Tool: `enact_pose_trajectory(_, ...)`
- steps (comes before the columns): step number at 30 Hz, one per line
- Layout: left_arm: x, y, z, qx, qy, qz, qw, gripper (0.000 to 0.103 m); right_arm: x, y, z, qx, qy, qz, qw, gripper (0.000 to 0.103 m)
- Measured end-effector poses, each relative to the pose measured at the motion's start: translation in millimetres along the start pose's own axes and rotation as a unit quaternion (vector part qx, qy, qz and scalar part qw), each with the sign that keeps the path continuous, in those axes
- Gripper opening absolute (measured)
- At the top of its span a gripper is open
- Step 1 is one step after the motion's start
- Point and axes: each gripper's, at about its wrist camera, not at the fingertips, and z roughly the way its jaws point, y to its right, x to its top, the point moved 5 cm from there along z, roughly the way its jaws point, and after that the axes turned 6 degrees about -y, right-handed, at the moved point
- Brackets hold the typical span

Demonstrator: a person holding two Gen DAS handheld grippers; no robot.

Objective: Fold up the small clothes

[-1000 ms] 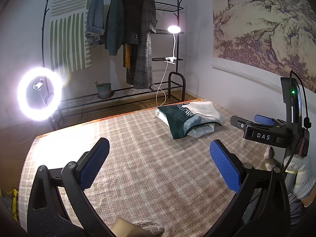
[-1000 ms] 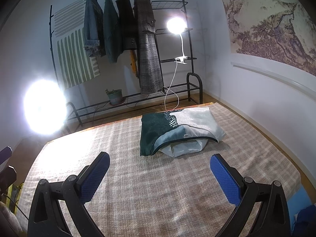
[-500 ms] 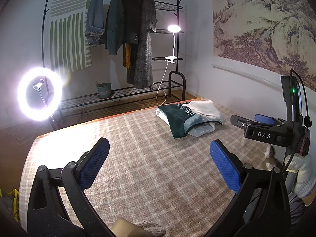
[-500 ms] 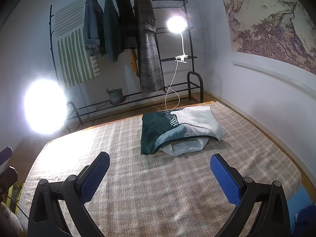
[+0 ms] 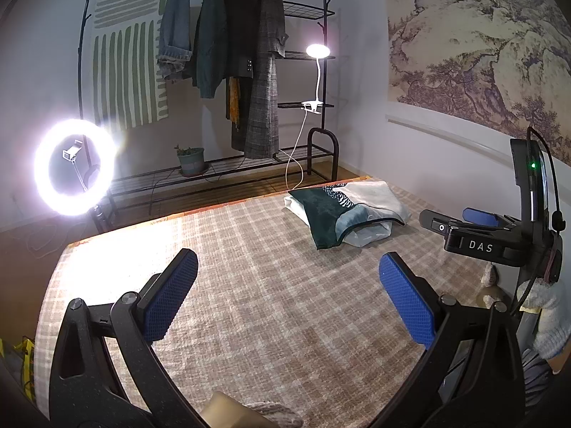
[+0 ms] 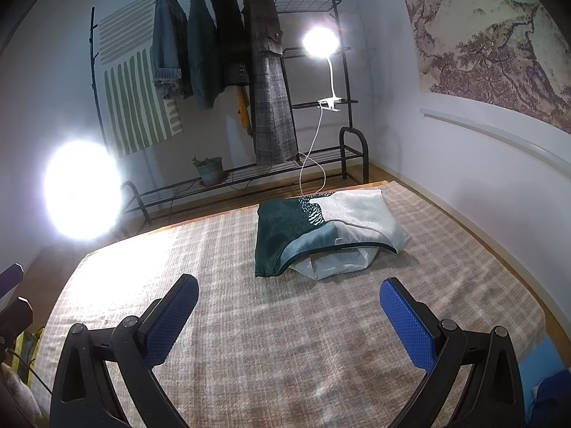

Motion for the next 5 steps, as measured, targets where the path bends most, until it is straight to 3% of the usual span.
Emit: enact_pose_trajectory(5, -1.8, -0.9, -0.8, 0.002, 0.005, 0.009, 0.9999, 0.103, -0.2, -0.3, 0.0, 0.0, 0.0, 0.0, 1.0, 0.103)
